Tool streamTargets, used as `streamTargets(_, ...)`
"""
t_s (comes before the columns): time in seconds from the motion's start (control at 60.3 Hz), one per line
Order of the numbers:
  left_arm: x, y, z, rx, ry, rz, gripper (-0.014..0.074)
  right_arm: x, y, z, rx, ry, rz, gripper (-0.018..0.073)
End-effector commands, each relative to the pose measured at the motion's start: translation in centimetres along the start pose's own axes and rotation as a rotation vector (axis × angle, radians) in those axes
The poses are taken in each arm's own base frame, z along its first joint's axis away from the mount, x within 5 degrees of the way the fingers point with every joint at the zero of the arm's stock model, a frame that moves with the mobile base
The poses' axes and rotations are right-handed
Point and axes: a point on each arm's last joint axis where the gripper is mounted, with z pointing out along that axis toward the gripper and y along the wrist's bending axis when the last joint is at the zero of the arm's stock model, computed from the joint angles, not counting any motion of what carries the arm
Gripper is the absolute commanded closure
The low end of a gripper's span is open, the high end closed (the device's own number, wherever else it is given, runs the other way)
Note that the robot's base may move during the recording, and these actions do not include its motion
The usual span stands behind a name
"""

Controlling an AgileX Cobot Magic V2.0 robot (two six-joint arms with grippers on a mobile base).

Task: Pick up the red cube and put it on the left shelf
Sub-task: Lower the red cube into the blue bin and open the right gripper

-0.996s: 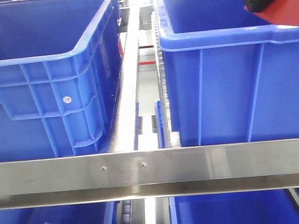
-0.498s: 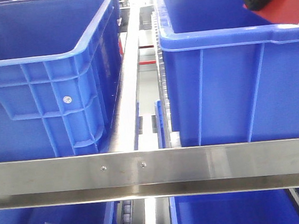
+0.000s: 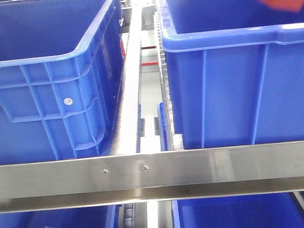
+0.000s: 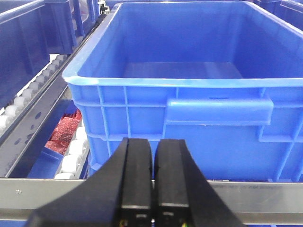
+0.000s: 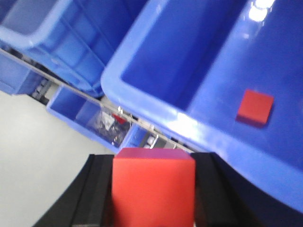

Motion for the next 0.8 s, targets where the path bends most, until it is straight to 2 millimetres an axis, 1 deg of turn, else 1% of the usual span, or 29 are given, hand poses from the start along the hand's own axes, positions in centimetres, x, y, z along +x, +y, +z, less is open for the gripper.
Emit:
streamTargets(0.0,-0.1,0.0,0.0,0.007,-0.081,-0.008,0.0495,-2.6,0.6,-2.0,-0.019,-0.156,-0.014,0.0505)
streamTargets(0.149,-0.1,0.0,0.0,0.007,-0.081,-0.008,0.0495,-4.3,0.9,-3.3,-0.011,-0.231,-0.044,0.0505)
streamTargets(0.232,-0.1,0.0,0.0,0.007,-0.081,-0.008,0.0495,-5.0,0.6,-3.4,0.016,-0.263,-0.070,0.0505)
streamTargets(0.332,-0.1,0.0,0.0,0.007,-0.081,-0.008,0.0495,-5.5,-0.1,-3.2,0.058,-0.273,-0.068,0.0505)
streamTargets(0.415,-0.1,0.0,0.0,0.007,-0.081,-0.008,0.0495,-5.9,-1.3,-2.8,0.105,-0.283,-0.042,0.0505)
streamTargets(0.631,-0.1,0.0,0.0,0.007,-0.081,-0.008,0.0495,-6.9,-5.3,-1.8,0.248,-0.338,0.033,0.0505)
streamTargets(0.78,-0.1,0.0,0.0,0.007,-0.081,-0.008,0.0495,-7.5,-7.2,-0.5,0.304,-0.379,0.057,0.0503)
